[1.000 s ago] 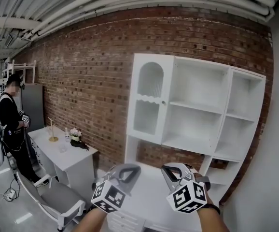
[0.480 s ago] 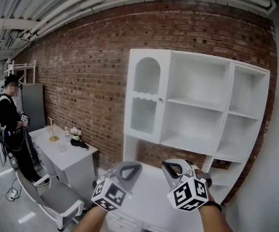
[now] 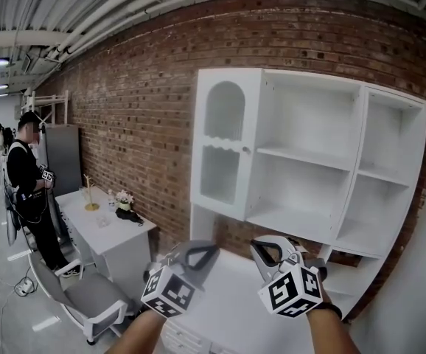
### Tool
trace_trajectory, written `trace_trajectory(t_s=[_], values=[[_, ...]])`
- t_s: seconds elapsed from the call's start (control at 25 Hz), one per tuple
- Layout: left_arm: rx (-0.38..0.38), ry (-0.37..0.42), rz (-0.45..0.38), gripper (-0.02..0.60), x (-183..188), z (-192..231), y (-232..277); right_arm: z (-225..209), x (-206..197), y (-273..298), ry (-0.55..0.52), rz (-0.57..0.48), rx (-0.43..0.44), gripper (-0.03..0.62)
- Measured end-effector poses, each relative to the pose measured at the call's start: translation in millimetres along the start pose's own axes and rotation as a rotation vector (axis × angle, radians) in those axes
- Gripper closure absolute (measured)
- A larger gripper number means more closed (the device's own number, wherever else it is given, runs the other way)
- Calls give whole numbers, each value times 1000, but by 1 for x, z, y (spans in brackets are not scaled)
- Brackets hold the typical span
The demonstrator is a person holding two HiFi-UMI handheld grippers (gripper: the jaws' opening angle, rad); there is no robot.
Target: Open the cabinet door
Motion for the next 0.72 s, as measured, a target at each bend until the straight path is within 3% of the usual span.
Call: trace_trajectory(t_s=[0.32,0.72], values=[[21,15,31,580,2,-11,24,-8,-26,5,2,-45,21,586],[4,10,16,580,-13,3,57,-19,-47,33,22,-22,22,586]])
Point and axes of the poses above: the fingertips, and each gripper's own axes: y forward along the fingers, z to its left, x out of its top, the point moved 3 cm from there along -y, backward along the fingers, and after that the axes turned 5 degrees about x, right-handed, at the moved point
